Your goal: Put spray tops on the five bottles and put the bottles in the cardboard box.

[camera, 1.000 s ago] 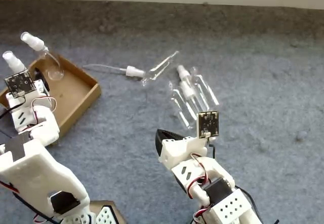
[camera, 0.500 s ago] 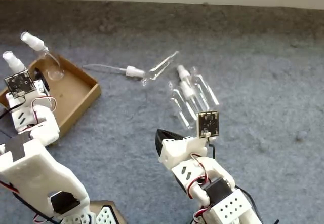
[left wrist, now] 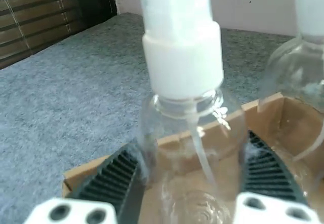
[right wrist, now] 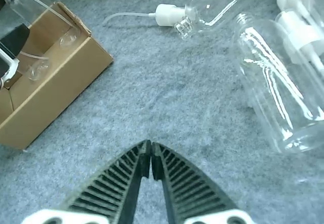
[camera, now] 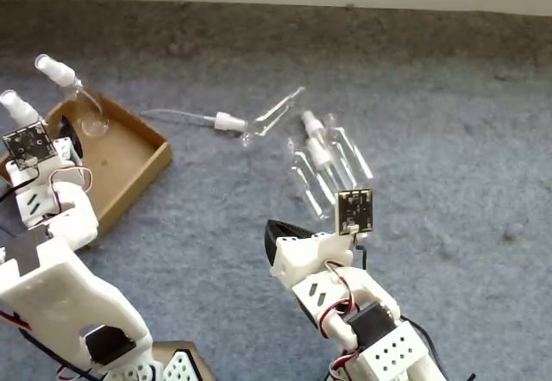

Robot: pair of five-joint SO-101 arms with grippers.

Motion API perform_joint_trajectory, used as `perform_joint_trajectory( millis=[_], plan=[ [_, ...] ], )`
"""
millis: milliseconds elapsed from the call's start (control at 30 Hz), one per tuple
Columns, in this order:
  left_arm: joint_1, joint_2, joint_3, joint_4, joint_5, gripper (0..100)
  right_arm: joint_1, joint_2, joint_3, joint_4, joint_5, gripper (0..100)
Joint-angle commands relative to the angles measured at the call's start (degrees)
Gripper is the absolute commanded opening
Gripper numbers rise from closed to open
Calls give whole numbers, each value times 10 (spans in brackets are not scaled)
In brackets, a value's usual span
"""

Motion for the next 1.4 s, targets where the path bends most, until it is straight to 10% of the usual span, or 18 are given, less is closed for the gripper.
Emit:
perform_joint_trajectory(
  millis=[0,1367],
  plan=[
    [-10,-3,15,-5,-2,205,-6,-6,92,4,-1,5],
    [-7,-222,126,91,-4,270,-6,-6,92,4,-1,5]
  ],
)
